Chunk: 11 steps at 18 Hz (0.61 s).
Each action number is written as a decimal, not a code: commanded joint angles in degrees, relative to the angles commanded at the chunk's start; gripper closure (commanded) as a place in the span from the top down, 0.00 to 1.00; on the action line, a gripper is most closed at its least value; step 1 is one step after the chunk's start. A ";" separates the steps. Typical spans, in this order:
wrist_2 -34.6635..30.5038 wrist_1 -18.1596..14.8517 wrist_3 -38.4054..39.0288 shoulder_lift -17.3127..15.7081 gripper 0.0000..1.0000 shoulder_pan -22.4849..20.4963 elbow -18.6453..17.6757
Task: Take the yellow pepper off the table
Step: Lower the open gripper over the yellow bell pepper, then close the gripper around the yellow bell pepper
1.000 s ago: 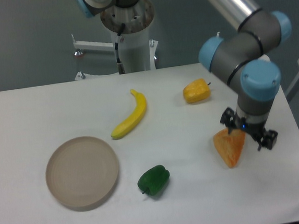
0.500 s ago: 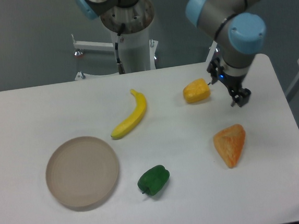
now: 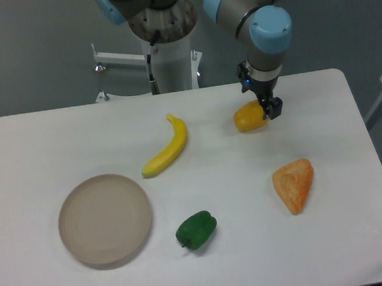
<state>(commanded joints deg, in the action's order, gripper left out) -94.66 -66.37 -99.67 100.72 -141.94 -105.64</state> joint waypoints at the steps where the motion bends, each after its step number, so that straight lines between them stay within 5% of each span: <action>1: 0.00 1.58 -0.09 0.09 1.00 0.09 -0.79; 4: 0.00 5.45 -0.17 0.62 1.00 0.17 -2.46; 11: -0.35 5.73 -2.02 0.97 1.00 0.00 -3.78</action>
<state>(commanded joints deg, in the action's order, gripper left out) -95.01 -60.64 -101.69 101.69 -141.94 -109.42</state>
